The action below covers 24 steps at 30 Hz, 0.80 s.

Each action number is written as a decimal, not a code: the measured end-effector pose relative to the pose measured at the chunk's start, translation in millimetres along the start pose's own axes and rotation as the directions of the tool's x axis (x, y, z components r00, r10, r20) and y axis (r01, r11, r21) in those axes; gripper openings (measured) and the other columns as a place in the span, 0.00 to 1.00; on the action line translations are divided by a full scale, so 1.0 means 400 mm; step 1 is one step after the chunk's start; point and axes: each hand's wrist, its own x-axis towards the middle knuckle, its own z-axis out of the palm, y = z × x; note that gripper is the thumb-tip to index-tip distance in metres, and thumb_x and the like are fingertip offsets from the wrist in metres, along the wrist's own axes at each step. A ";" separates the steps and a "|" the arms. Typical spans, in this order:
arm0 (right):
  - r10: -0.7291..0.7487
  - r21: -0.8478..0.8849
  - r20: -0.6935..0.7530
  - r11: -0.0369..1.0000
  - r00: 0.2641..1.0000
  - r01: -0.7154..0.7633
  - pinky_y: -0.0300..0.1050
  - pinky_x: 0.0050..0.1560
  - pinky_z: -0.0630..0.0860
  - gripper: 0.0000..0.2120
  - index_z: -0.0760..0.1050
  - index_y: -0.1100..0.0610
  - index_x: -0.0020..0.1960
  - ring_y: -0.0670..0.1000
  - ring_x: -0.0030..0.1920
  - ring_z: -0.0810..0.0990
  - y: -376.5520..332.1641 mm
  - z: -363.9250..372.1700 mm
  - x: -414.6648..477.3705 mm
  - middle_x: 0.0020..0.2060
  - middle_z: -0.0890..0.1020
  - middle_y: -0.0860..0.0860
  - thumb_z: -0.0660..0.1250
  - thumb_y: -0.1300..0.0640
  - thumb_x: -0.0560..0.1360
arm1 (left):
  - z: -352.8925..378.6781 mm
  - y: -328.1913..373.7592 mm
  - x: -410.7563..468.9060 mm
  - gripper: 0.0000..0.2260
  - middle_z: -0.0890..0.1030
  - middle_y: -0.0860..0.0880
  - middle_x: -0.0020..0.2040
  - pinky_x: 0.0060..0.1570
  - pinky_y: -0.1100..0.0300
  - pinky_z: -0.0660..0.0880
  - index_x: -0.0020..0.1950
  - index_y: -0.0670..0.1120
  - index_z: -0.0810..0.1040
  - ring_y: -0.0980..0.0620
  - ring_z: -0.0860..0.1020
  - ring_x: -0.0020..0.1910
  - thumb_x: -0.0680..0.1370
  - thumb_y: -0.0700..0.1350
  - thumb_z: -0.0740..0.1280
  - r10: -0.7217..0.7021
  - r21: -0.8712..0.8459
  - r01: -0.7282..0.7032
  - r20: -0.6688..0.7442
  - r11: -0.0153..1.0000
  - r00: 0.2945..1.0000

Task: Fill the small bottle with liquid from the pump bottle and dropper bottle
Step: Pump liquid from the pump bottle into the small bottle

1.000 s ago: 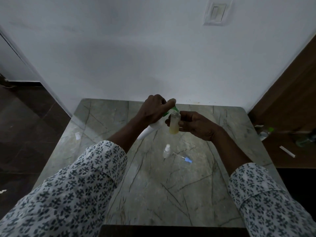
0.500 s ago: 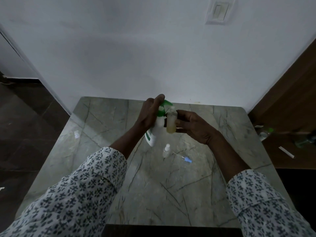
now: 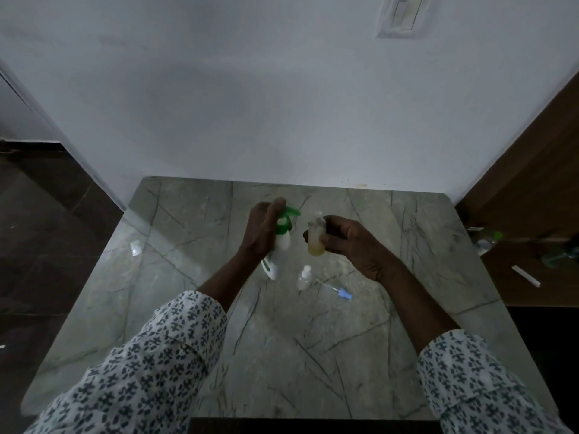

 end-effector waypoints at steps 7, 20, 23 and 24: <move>0.154 0.007 -0.140 0.988 0.978 -0.155 0.39 0.56 0.75 0.15 0.73 0.56 0.63 0.47 0.56 0.80 0.188 0.046 -0.047 0.58 0.81 0.54 0.63 0.67 0.78 | 0.020 -0.240 -0.134 0.20 0.81 0.48 0.30 0.32 0.56 0.74 0.33 0.54 0.80 0.49 0.79 0.28 0.77 0.58 0.55 -0.135 0.059 0.133 0.025 0.989 0.991; 0.275 0.087 -0.247 0.961 0.929 -0.261 0.58 0.65 0.73 0.14 0.75 0.50 0.61 0.52 0.62 0.78 0.396 0.060 -0.125 0.59 0.81 0.51 0.63 0.58 0.76 | 0.053 -0.441 -0.199 0.25 0.78 0.37 0.34 0.35 0.54 0.70 0.36 0.35 0.76 0.41 0.76 0.33 0.75 0.55 0.54 -0.202 0.050 0.196 0.185 0.979 0.962; 0.277 0.098 -0.238 0.960 0.931 -0.261 0.58 0.65 0.72 0.15 0.74 0.51 0.62 0.53 0.63 0.77 0.415 0.068 -0.126 0.60 0.80 0.53 0.64 0.56 0.75 | 0.049 -0.444 -0.184 0.25 0.79 0.38 0.36 0.37 0.56 0.70 0.37 0.35 0.77 0.43 0.77 0.35 0.76 0.55 0.53 -0.178 0.049 0.172 0.202 0.984 0.963; 0.280 0.100 -0.240 0.959 0.929 -0.264 0.59 0.65 0.72 0.15 0.74 0.51 0.62 0.53 0.63 0.77 0.420 0.071 -0.126 0.60 0.80 0.53 0.64 0.56 0.75 | 0.045 -0.445 -0.180 0.25 0.79 0.38 0.36 0.38 0.56 0.71 0.38 0.35 0.77 0.42 0.77 0.36 0.76 0.54 0.53 -0.175 0.053 0.167 0.217 0.985 0.960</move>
